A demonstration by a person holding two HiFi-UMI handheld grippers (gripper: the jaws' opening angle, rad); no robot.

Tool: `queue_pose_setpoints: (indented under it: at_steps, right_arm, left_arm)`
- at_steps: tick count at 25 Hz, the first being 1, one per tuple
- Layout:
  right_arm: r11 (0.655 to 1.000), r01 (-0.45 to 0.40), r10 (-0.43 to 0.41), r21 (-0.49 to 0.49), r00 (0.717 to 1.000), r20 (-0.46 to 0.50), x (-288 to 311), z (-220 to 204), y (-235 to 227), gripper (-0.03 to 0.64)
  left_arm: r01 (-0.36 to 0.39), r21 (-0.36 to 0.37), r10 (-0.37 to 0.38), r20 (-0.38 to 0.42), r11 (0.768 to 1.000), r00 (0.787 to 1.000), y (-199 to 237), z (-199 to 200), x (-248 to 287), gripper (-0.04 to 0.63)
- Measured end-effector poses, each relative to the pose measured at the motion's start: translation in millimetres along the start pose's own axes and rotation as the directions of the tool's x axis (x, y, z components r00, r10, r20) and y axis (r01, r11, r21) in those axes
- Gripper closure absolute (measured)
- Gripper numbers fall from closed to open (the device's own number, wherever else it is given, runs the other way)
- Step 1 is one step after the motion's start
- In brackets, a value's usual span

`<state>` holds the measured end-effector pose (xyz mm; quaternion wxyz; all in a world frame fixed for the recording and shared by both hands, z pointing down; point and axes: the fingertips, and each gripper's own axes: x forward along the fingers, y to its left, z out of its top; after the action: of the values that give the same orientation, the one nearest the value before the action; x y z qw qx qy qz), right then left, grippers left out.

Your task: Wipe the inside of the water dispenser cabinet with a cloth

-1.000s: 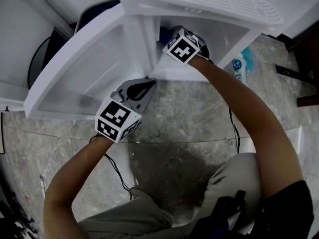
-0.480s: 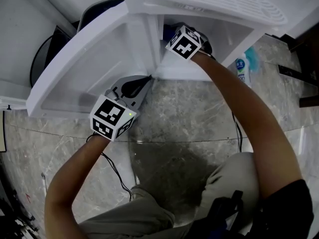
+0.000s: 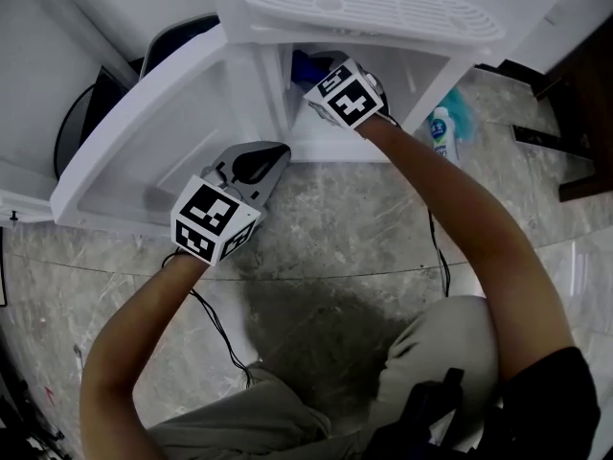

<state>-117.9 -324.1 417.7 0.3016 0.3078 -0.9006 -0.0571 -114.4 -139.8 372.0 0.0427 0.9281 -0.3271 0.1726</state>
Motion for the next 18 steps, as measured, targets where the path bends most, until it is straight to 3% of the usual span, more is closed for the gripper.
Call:
queue_pose_setpoints:
  at_steps: [6,9,12,15,18]
  right_arm:
    - [0.989,0.069,-0.093,0.127,0.977,0.192,-40,40,-24,0.505]
    - [0.971,0.076,-0.150,0.228,0.933,0.328,-65,70,-33,0.505]
    - [0.967,0.089,-0.187,0.238,0.883,0.431,-84,100,-31,0.504]
    - [0.960,0.122,-0.236,0.250,0.834,0.499,-100,122,-33,0.505]
    - [0.953,0.147,-0.271,0.266,0.807,0.524,-106,133,-39,0.503]
  left_arm:
    - [-0.006,0.028,0.005,0.021,1.000,1.000,0,16,-1,0.588]
    - [-0.014,0.029,0.013,0.020,0.999,1.000,4,17,-1,0.588]
    - [-0.010,0.036,0.009,0.020,0.999,1.000,1,18,1,0.588]
    - [-0.006,0.050,0.005,0.023,0.999,1.000,-1,21,1,0.588]
    - [-0.009,0.047,0.008,0.023,0.999,1.000,1,20,2,0.588]
